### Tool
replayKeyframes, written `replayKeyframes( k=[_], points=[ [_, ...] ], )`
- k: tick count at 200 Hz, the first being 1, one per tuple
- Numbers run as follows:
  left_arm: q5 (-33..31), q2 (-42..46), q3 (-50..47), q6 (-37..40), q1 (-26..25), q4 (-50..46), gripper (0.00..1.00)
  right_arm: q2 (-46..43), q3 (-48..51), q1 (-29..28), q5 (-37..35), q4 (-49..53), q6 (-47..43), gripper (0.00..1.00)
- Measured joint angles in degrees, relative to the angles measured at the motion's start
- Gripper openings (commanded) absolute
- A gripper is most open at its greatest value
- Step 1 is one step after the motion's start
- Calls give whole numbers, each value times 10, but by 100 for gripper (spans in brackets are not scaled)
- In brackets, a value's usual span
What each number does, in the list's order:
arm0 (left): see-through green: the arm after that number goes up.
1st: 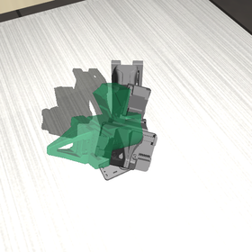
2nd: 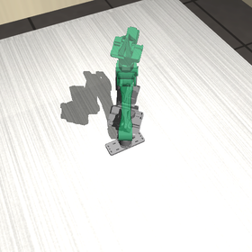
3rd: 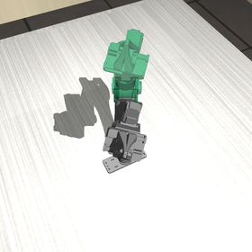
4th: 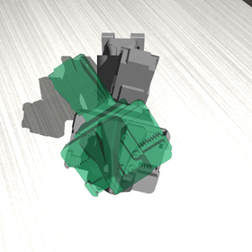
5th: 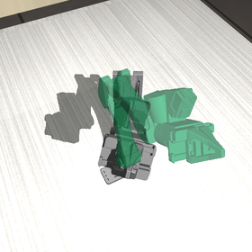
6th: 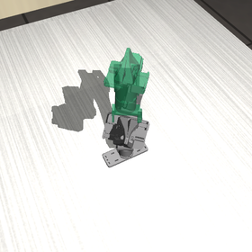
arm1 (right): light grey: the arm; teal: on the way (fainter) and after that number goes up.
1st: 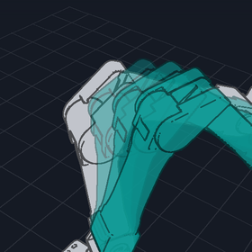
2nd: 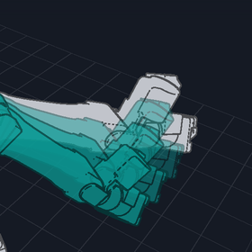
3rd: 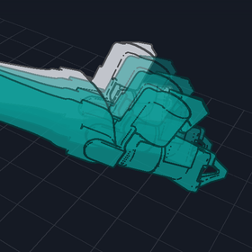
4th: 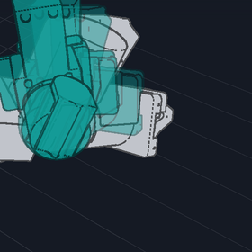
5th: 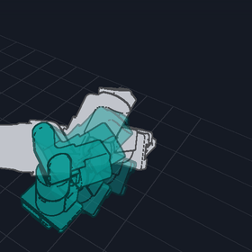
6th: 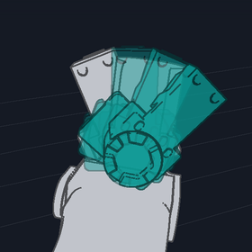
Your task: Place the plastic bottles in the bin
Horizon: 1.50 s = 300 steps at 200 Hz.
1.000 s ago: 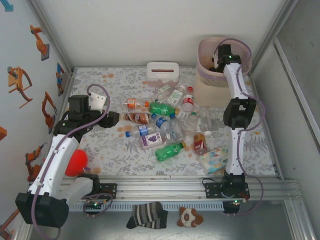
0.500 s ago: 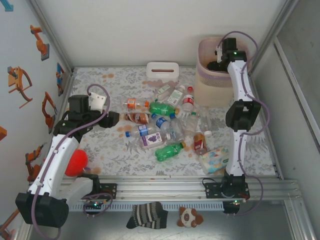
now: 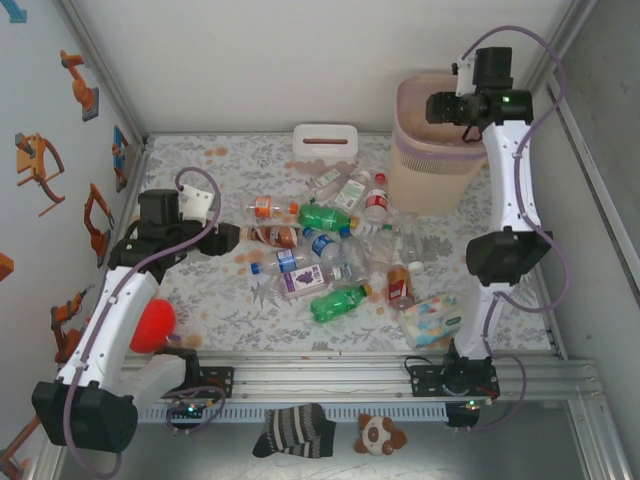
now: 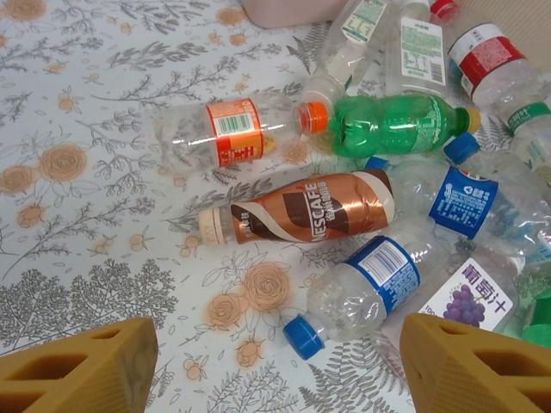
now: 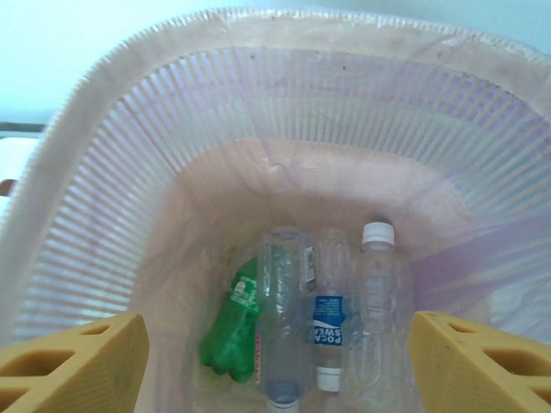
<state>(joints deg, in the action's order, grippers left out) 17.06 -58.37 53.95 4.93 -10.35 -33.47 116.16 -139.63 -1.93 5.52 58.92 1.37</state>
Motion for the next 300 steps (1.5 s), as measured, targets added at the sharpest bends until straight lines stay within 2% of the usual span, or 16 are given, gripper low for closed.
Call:
replayKeyframes(
  k=[56, 120, 172, 211, 264, 300],
  points=[
    [-6, -57, 4, 0, -7, -15, 72, -90, 97, 0, 37, -21, 28, 74],
    [-34, -112, 32, -9, -90, -25, 70, -232, 243, 0, 84, -76, 62, 74],
    [-66, -184, 83, -21, -115, -32, 70, -300, 341, 0, 90, -94, 68, 73],
    [-81, -250, 142, 42, -122, -53, 70, -324, 374, 0, 88, -93, 67, 74],
    [-120, -382, 257, 163, -109, -72, 70, -342, 380, 0, 88, -90, 63, 74],
    [-121, -452, 289, 237, -82, -68, 78, -342, 380, 0, 88, -86, 61, 74]
  ],
)
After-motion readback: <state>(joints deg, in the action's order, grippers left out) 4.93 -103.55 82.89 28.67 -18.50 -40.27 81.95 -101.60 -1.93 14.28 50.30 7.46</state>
